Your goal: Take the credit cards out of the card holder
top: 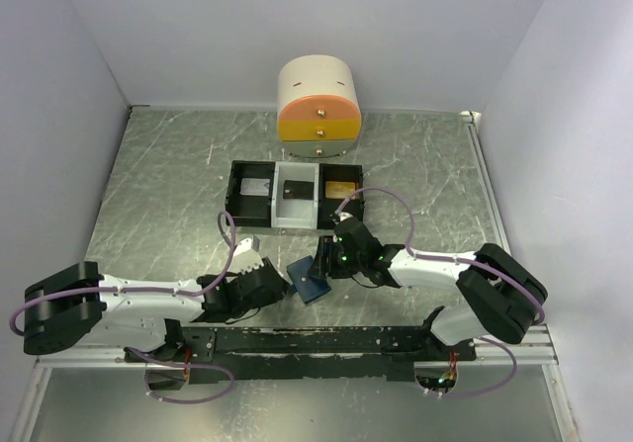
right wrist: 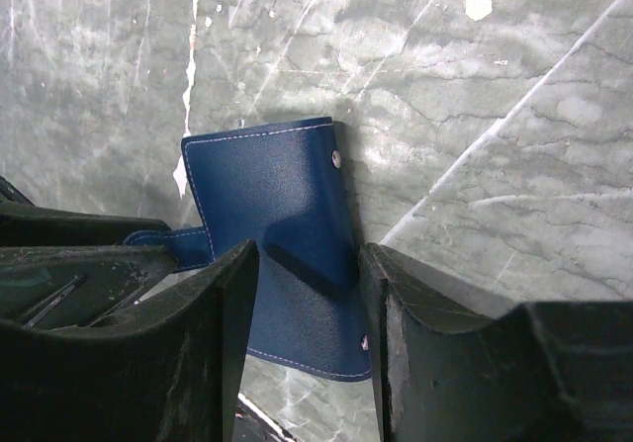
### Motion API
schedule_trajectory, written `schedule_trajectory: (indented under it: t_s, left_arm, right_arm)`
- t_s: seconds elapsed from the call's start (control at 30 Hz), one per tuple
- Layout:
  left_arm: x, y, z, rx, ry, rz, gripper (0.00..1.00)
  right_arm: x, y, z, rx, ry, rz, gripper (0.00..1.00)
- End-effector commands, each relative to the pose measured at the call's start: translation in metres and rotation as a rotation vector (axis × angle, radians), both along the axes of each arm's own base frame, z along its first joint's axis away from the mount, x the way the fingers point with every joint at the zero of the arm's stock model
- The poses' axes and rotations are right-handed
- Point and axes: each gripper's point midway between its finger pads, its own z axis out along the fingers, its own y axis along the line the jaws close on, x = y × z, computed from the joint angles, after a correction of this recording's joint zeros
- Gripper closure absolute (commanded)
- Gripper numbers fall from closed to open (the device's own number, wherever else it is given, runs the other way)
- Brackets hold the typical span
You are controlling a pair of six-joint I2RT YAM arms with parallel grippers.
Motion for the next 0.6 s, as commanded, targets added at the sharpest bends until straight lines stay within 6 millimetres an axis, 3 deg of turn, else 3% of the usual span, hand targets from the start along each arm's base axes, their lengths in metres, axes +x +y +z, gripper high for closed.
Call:
schedule_trajectory:
  t_s: [0.0,0.17,0.57]
  left_arm:
    - [0.001,-0.001,0.002,0.007,0.002,0.017,0.56]
    - [0.0,0.002,-0.005,0.035,0.016,0.022,0.56]
    - [0.003,-0.004,-0.01,0.037,0.013,-0.011,0.71]
  right_arm:
    - [-0.007,-0.004,-0.005,-0.022,0.023,0.007,0.54]
    - [-0.008,-0.003,-0.007,-0.022,0.028,0.014,0.54]
    - [-0.007,-0.001,-0.004,-0.015,0.024,0.019,0.53]
